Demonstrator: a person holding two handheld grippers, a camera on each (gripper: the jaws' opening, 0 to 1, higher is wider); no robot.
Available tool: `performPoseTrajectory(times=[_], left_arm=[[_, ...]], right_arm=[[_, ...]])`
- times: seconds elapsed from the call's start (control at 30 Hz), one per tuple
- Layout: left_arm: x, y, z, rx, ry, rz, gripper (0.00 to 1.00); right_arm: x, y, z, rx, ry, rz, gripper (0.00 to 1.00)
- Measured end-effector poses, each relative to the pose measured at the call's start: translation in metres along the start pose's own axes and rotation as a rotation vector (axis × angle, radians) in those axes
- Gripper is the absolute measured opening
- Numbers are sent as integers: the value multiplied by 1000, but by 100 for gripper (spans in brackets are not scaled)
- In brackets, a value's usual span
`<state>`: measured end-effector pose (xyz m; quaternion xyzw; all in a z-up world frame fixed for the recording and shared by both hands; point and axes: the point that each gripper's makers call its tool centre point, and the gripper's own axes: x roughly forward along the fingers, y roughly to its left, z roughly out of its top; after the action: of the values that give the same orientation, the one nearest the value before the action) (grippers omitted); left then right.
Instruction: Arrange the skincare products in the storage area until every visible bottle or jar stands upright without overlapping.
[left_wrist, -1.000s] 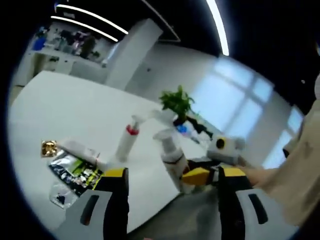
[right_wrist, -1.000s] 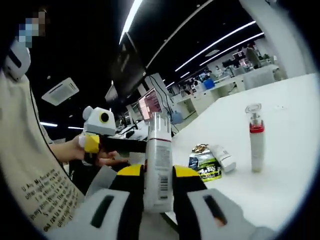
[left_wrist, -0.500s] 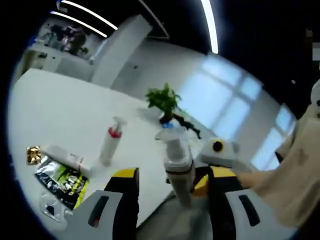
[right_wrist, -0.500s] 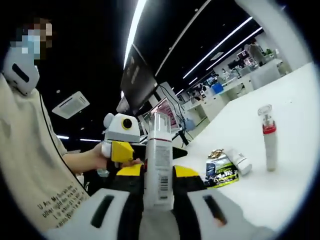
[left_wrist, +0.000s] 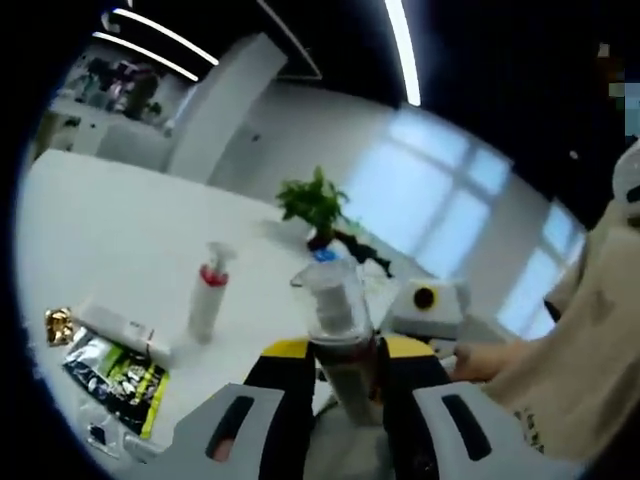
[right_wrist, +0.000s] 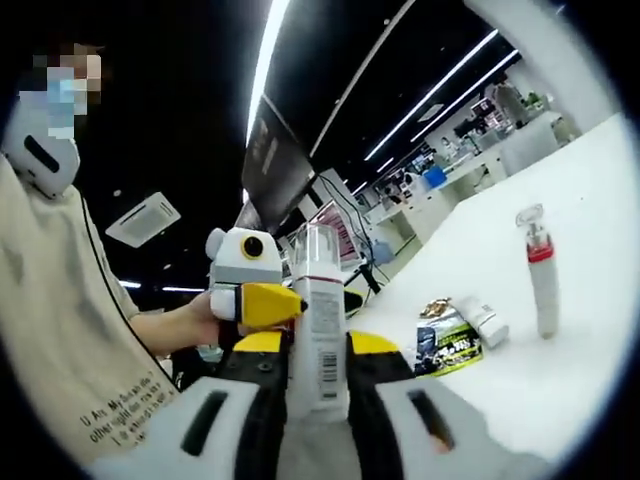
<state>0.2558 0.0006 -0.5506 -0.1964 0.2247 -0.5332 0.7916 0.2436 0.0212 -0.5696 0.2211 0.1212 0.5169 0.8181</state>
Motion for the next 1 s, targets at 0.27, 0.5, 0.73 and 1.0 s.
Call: performPoseTrajectory(times=[0.27,0.5,0.73,1.0], left_arm=[[3,4,-2,85,58,45,19],[-1,20,12,226,74,113,18],[0,27,11,301,114,131,18],[10,28,-2,414,191,126,18]], right_arm=[[6,-7,-19,-156,119,-64,25],[-6,-14,-32,-171,172,-92,28],[-23,-26,-5,-180,127,-134,32],[-12,-14,52,-134,-71,-113,36]])
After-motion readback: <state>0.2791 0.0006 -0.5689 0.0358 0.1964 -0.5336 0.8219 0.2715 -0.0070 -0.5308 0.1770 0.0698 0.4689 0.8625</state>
